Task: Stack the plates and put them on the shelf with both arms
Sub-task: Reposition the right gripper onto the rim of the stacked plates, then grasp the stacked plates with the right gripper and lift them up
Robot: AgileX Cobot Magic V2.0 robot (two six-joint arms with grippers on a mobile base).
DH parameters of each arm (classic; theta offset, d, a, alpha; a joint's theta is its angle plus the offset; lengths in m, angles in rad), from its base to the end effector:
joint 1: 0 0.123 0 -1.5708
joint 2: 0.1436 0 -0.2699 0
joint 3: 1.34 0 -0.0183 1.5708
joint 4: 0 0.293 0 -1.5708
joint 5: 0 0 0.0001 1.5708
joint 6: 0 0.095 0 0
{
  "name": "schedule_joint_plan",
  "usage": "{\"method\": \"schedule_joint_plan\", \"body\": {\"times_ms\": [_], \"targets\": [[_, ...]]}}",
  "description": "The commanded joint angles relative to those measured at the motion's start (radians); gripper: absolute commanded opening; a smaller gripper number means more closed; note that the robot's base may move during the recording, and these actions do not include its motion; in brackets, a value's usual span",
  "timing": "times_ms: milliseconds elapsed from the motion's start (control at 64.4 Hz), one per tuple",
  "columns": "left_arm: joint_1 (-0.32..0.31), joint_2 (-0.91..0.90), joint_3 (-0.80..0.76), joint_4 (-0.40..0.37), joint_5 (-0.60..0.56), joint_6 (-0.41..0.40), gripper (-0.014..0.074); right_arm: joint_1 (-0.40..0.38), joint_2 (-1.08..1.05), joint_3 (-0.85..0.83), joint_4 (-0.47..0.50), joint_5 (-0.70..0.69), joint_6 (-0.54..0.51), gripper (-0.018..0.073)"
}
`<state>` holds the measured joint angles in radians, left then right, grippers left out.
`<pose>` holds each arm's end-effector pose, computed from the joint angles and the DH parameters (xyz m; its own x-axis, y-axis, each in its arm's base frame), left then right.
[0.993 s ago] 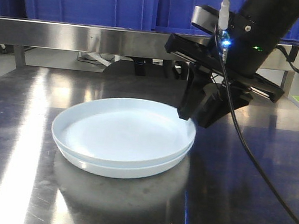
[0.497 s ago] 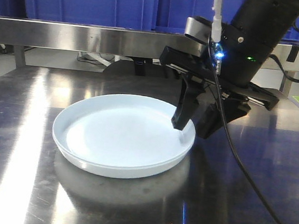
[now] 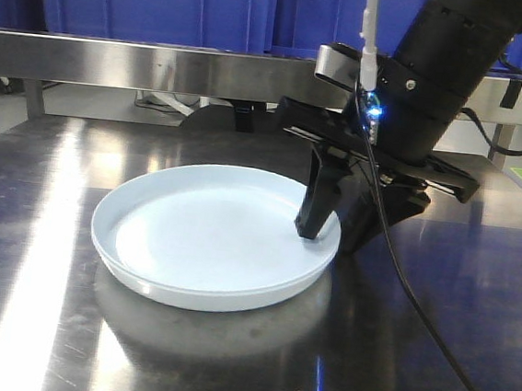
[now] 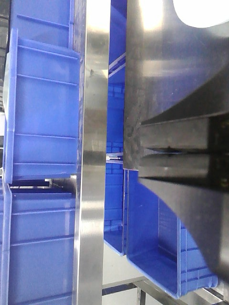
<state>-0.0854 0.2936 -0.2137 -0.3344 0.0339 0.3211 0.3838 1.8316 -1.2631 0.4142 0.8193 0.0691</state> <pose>0.1427 -0.0133 0.2553 -0.0259 -0.0110 -0.9996 0.0960 0.9953 -0.0134 0.3626 0.1766 0.1653 -0.9811 -0.0324 -0.1906 -0.1025 0.9230 0.3708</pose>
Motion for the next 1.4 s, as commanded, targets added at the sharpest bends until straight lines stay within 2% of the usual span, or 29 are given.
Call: {"method": "schedule_joint_plan", "body": {"times_ms": [0,124,186,388,435,1009,1241,1381], "targets": [[0.000,0.006,-0.038,-0.002,-0.077,-0.004,0.0080,0.007,-0.038,-0.023,0.031,-0.021,0.007,0.0354],[0.000,0.006,-0.038,-0.002,-0.077,-0.004,0.0080,0.014,-0.038,-0.023,0.043,-0.026,0.038,0.0348],[0.000,0.006,-0.038,-0.002,-0.077,-0.004,0.0080,0.014,-0.038,-0.023,0.043,-0.025,0.054,0.0313],[0.000,0.006,-0.038,-0.002,-0.077,-0.004,0.0080,0.014,-0.038,-0.023,0.043,-0.026,0.088,0.0040],[0.000,0.006,-0.038,-0.002,-0.077,-0.004,0.0080,0.014,-0.038,-0.023,0.043,-0.028,0.091,0.0060],[0.000,0.006,-0.038,-0.002,-0.077,-0.004,0.0080,0.010,-0.208,0.022,0.029,-0.135,0.083,0.0057],[0.000,0.006,-0.038,-0.002,-0.077,-0.004,0.0080,0.002,-0.348,0.146,-0.098,-0.300,0.018,0.0057],[0.000,0.006,-0.038,-0.002,-0.077,-0.004,0.0080,-0.073,-0.483,0.271,-0.108,-0.443,0.018,0.0057]]}}
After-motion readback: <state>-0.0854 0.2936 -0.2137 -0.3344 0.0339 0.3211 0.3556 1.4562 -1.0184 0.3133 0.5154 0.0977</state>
